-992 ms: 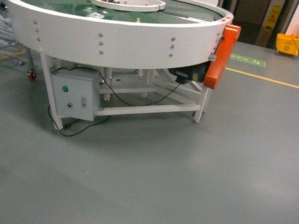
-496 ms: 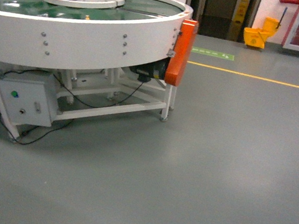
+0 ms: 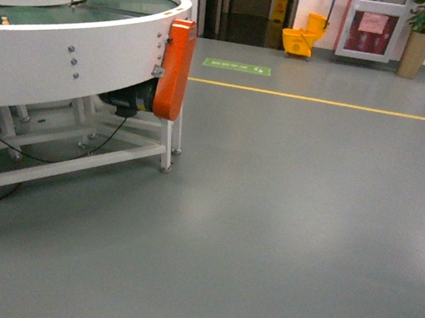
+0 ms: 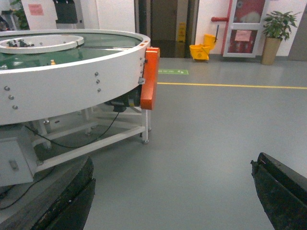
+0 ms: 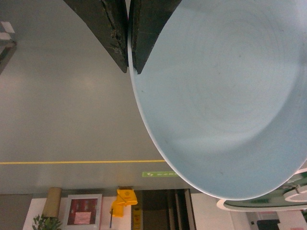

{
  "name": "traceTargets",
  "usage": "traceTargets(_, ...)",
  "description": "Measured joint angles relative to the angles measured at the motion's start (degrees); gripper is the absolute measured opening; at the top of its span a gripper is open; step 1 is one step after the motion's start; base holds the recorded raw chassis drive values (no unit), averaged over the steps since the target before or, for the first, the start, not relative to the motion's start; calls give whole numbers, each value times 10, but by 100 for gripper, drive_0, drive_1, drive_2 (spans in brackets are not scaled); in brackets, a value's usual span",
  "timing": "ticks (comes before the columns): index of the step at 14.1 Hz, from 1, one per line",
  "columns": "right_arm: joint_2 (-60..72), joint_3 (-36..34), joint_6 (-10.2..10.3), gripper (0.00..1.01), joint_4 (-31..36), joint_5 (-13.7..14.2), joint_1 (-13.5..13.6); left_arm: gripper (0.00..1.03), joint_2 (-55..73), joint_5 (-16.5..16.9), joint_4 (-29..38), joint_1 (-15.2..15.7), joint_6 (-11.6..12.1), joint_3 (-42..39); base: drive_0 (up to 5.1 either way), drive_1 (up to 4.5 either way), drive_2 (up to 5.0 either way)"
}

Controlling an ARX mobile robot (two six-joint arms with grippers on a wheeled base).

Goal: Place blue tray on left shelf second layer neatly

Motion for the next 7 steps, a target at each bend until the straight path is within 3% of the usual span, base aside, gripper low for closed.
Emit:
traceTargets(6,0,0,0,2,0,0,0,98,0,0,1,0,0,0,315,-130,-548)
traceTargets(7,0,0,0,2,0,0,0,98,0,0,1,0,0,0,-151,-151,-151)
